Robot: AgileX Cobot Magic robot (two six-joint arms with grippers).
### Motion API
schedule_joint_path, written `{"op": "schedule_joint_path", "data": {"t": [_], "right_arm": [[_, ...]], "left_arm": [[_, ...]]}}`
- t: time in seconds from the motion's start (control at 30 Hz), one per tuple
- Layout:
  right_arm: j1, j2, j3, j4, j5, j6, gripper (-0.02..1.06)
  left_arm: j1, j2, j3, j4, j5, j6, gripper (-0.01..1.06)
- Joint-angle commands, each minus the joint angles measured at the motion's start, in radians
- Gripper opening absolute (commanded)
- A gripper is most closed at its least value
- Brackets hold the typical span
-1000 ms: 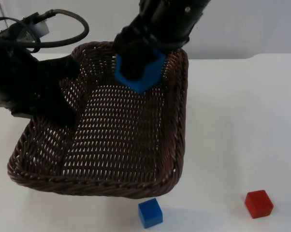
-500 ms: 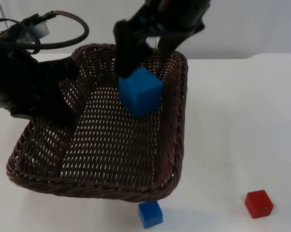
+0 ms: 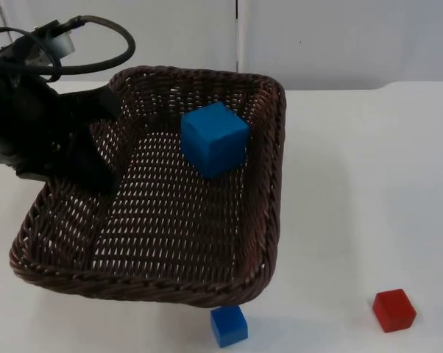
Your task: Pick up the basket with the left hand and place the largest block into the basket with the right hand.
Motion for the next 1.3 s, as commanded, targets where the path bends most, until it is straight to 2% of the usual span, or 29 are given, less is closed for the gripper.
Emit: {"op": "schedule_joint_path", "data": {"t": [0.0, 0.33, 0.53, 0.83, 0.97, 1.0, 1.1, 1.27], "right_arm": [[0.004, -0.031, 0.000, -0.006, 0.021, 0.002, 0.91], [0.004, -0.114, 0.000, -0.011, 0.057, 0.033, 0.91], [0.004, -0.141, 0.000, -0.063, 0.096, 0.067, 0.91], [0.004, -0.181, 0.014, -0.054, 0.114, 0.069, 0.91], [0.004, -0.265, 0.193, -0.054, -0.013, 0.077, 0.91], [0.004, -0.265, 0.193, -0.054, -0.013, 0.077, 0.91], [0.004, -0.371, 0.395, -0.052, -0.134, 0.077, 0.91], [0.004, -0.477, 0.516, -0.036, -0.166, 0.087, 0.91]], "left_arm": [[-0.004, -0.017, -0.003, -0.025, -0.006, 0.003, 0.00], [-0.004, -0.017, -0.003, -0.025, -0.006, 0.003, 0.00], [-0.004, -0.017, -0.003, -0.023, -0.006, 0.003, 0.00], [-0.004, -0.017, -0.003, -0.023, -0.006, 0.003, 0.00], [-0.004, -0.017, -0.003, -0.023, -0.006, 0.003, 0.00], [-0.004, -0.017, -0.003, -0.023, -0.006, 0.003, 0.00], [-0.004, -0.017, -0.003, -0.023, -0.006, 0.003, 0.00], [-0.004, -0.017, -0.005, -0.026, -0.013, 0.003, 0.00]]}}
